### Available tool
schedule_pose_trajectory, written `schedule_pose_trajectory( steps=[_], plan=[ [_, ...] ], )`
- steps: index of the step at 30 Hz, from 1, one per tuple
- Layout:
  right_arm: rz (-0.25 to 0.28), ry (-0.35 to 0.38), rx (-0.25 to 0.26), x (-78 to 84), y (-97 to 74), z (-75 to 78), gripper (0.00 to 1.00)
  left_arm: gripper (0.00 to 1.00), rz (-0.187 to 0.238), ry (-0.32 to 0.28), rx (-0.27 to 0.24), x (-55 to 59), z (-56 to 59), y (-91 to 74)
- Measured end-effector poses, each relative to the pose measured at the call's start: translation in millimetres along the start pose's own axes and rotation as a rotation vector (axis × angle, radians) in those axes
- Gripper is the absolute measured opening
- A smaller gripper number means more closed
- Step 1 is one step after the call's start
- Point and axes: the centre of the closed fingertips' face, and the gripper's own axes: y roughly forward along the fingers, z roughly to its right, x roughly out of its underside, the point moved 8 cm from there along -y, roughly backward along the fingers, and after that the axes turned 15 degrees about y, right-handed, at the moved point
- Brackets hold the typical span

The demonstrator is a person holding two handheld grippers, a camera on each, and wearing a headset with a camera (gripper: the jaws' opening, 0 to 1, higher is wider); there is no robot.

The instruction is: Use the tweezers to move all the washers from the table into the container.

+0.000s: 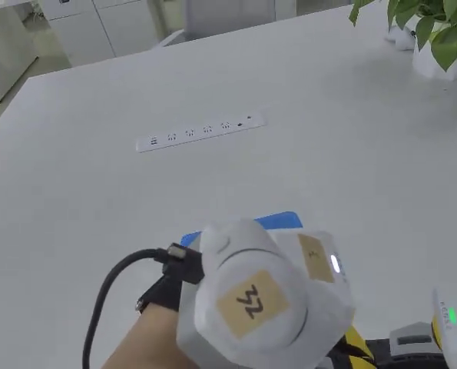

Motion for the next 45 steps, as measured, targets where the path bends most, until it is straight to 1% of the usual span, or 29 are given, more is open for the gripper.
schedule_pose_trajectory(
  steps=[2, 3, 6, 7, 8, 9, 10, 11, 13, 14, 16, 17, 19, 20, 21, 22, 25, 27, 29, 31, 32, 33, 34, 36, 38, 40, 42, 44, 45],
  plan=[
    [-0.011, -0.018, 0.017, 0.9, -1.2, 0.3, 0.03, 0.00, 0.058, -0.045, -0.040, 1.2, 0.4, -1.0],
    [-0.010, -0.019, 0.019, 0.9, -1.4, 0.3, 0.03, 0.00, 0.067, -0.071, -0.062, 3.6, 0.3, -2.8],
    [-0.007, -0.013, 0.019, 1.3, -1.6, 0.7, 0.03, 0.10, 0.114, -0.172, -0.119, 10.3, 2.7, -12.6],
    [-0.006, -0.013, 0.016, 1.1, -1.1, 0.5, 0.03, 0.11, 0.131, -0.211, -0.178, 14.1, 3.3, -20.5],
    [-0.005, -0.010, 0.015, 1.1, -0.7, 0.2, 0.03, 0.11, 0.147, -0.235, -0.217, 16.3, 4.2, -26.5],
    [-0.005, -0.012, 0.015, 0.9, -0.5, 0.1, 0.03, 0.10, 0.163, -0.281, -0.292, 22.0, 6.2, -37.2],
    [-0.005, -0.014, 0.016, 1.0, -0.5, 0.0, 0.03, 0.10, 0.171, -0.307, -0.347, 27.1, 8.0, -44.7],
    [-0.004, -0.011, 0.019, 0.9, -0.4, 0.0, 0.03, 0.12, 0.187, -0.360, -0.431, 34.5, 11.6, -55.3],
    [0.002, 0.007, 0.020, 0.7, 0.1, 0.4, 0.02, 0.16, 0.216, -0.442, -0.509, 44.6, 20.4, -68.2],
    [0.005, 0.012, 0.019, 0.6, 0.3, 0.7, 0.02, 0.19, 0.226, -0.487, -0.564, 52.8, 28.0, -77.0],
    [0.012, 0.022, 0.014, 0.8, 0.2, 0.4, 0.03, 0.21, 0.213, -0.510, -0.618, 63.5, 38.5, -87.0],
    [0.014, 0.025, 0.015, 1.3, -0.3, 0.5, 0.03, 0.20, 0.201, -0.536, -0.655, 71.5, 46.2, -94.8],
    [0.020, 0.034, 0.014, 2.0, -1.1, 0.4, 0.03, 0.20, 0.208, -0.562, -0.714, 78.9, 54.6, -103.5],
    [0.023, 0.039, 0.015, 2.1, -1.2, 0.5, 0.03, 0.21, 0.217, -0.587, -0.746, 84.0, 60.0, -108.8],
    [0.025, 0.044, 0.016, 2.1, -1.1, 0.4, 0.03, 0.21, 0.225, -0.609, -0.763, 86.7, 63.4, -111.4],
    [0.028, 0.047, 0.016, 2.1, -1.1, 0.3, 0.03, 0.22, 0.240, -0.616, -0.799, 89.4, 67.0, -115.0],
    [0.032, 0.056, 0.022, 2.3, -1.2, 0.0, 0.03, 0.26, 0.261, -0.631, -0.851, 92.2, 74.7, -117.6],
    [0.034, 0.066, 0.036, 2.3, -1.5, 0.5, 0.03, 0.31, 0.273, -0.638, -0.887, 93.2, 78.0, -116.9],
    [0.022, 0.078, 0.059, 2.2, -1.4, 0.0, 0.03, 0.37, 0.271, -0.633, -0.920, 93.7, 80.5, -114.8],
    [0.016, 0.054, 0.073, 2.6, -0.2, -2.1, 0.03, 0.44, 0.263, -0.633, -0.938, 92.7, 82.7, -112.4],
    [0.015, 0.055, 0.074, 2.4, 0.2, -2.5, 0.03, 0.48, 0.261, -0.631, -0.951, 92.3, 83.5, -111.9],
    [0.015, 0.052, 0.080, 1.9, 1.1, -2.6, 0.03, 0.53, 0.264, -0.624, -0.986, 91.7, 84.4, -112.0],
    [0.014, 0.050, 0.082, 1.4, 1.6, -2.5, 0.03, 0.57, 0.270, -0.621, -1.004, 91.4, 84.7, -111.5],
    [0.012, 0.057, 0.087, 0.4, 2.6, -2.0, 0.03, 0.70, 0.283, -0.633, -1.028, 91.9, 86.1, -108.3],
    [0.011, 0.063, 0.088, 0.5, 2.6, -1.7, 0.03, 0.80, 0.275, -0.637, -1.051, 92.9, 86.1, -104.6],
    [0.012, 0.068, 0.090, 0.7, 2.2, -1.3, 0.03, 0.88, 0.297, -0.639, -1.063, 92.6, 84.2, -101.9],
    [0.020, 0.095, 0.091, 1.1, 1.8, -0.5, 0.02, 0.91, 0.315, -0.654, -1.053, 91.9, 82.0, -100.7],
    [0.035, 0.131, 0.092, 1.5, 1.1, 2.1, 0.03, 0.91, 0.289, -0.618, -1.051, 90.4, 81.0, -99.0],
    [0.043, 0.153, 0.095, 2.0, 0.8, 3.4, 0.03, 0.92, 0.286, -0.606, -1.049, 90.0, 80.8, -97.6]
  ],
)
